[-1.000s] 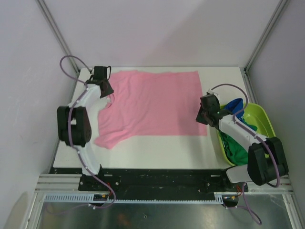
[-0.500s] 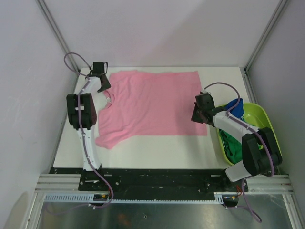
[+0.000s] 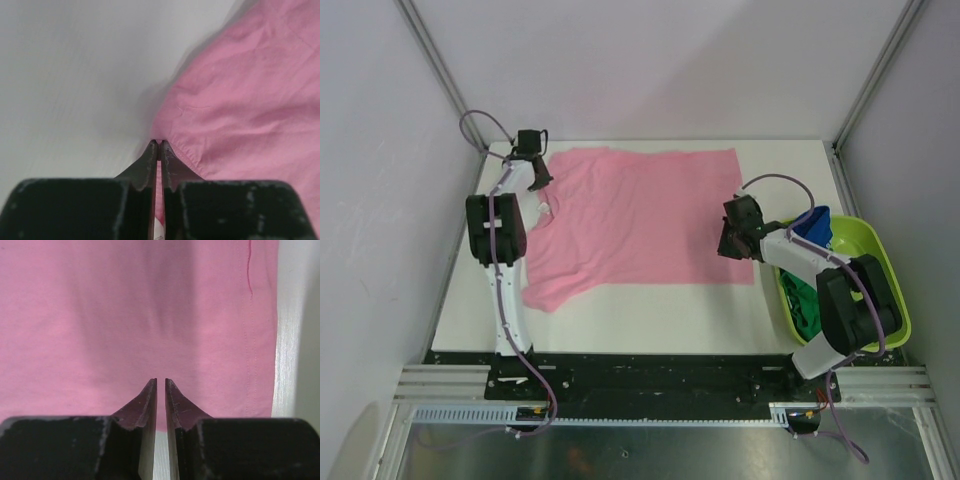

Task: Fold and stack the t-shirts
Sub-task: Flatten out the tshirt, then grap the side of the flattened tshirt closest away from the robot with both arms

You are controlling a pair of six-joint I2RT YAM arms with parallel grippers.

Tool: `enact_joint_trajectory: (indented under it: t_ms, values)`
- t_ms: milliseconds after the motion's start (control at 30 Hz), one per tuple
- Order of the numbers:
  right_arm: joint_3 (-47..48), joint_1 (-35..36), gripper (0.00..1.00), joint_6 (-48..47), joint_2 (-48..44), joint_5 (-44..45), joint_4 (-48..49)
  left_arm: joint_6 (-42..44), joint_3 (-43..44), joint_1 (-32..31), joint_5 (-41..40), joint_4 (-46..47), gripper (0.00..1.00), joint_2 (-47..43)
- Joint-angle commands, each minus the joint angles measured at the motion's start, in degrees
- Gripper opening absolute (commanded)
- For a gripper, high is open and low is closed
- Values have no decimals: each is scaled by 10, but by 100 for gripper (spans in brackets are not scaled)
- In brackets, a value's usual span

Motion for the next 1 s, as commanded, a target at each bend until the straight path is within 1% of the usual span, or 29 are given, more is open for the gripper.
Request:
enact_joint_trajectory:
  t_ms: [0,100,300,367,400,433,467,500,533,600,667,733,800,867,967]
  values:
    - [25,5,16,-10,15,0,17,29,64,4,-28,7,3,20]
    - [31,8,15,-15,26,1,14,49,107,4,-45,7,0,40]
    - [38,10,15,-26,47,5,10,63,186,14,-48,4,0,86]
    - [40,11,14,-26,54,6,10,59,197,20,-39,3,5,91]
    - [40,11,14,-25,56,5,10,54,198,24,-30,3,10,91]
    - [40,11,15,-25,57,5,10,51,198,27,-19,3,23,90]
    - [40,12,15,-24,57,6,10,50,197,29,-5,2,38,87]
    - [40,12,15,-23,56,7,10,49,194,29,3,2,51,83]
    - [40,12,15,-23,55,9,8,47,189,30,10,2,61,76]
    - [40,12,16,-22,50,14,2,40,176,31,22,3,73,57]
    - [40,12,17,-21,42,16,-6,33,158,32,27,3,80,23]
    - [40,17,19,-19,33,20,-12,21,123,32,29,4,81,-24]
    - [39,37,22,-18,20,23,-13,-2,66,32,28,4,80,-78]
    - [39,62,24,-14,12,22,-9,-33,-20,33,19,4,76,-141]
    - [39,108,25,8,10,15,8,-74,-160,32,-3,4,67,-241]
